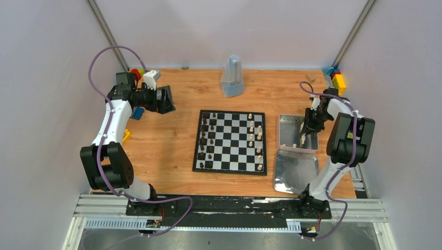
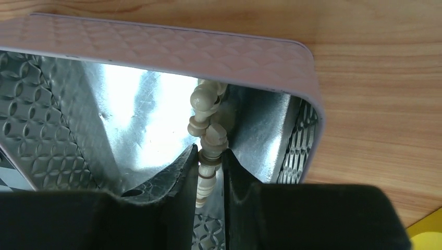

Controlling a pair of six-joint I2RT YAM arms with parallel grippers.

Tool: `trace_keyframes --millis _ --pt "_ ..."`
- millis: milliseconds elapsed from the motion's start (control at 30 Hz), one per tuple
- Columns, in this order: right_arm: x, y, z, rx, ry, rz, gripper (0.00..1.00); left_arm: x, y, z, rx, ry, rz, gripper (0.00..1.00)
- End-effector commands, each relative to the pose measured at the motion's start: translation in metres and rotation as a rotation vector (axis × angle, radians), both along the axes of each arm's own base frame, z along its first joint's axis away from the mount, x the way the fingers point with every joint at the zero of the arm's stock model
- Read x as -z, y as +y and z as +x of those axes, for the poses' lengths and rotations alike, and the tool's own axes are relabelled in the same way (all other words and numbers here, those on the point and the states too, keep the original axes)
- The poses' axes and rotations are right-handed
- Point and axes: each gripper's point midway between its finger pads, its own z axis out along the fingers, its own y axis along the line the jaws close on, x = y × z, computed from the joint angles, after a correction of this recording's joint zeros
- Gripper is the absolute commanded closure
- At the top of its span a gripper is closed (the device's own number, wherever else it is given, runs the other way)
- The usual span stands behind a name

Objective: Set up the chess pieces on the board
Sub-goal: Pick up the chess piece from the storage box.

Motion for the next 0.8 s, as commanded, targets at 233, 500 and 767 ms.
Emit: trace_keyframes --millis 233,500,767 --pt "-0.131 0.01 0.047 0.009 -0.342 0.055 1.0 -0.052 -0.049 0.002 0.124 -0.141 -0.113 0.03" --pt "-0.212 0.069 0.083 -0.019 -0.57 0.299 1.0 -0.089 -0.142 0.003 0.242 -0.194 -0.24 0.06" --pt "-0.259 0.116 0.104 0.012 -0.739 0.581 1.0 -0.138 -0.258 -0.002 0.349 -0.095 -0.464 0.17"
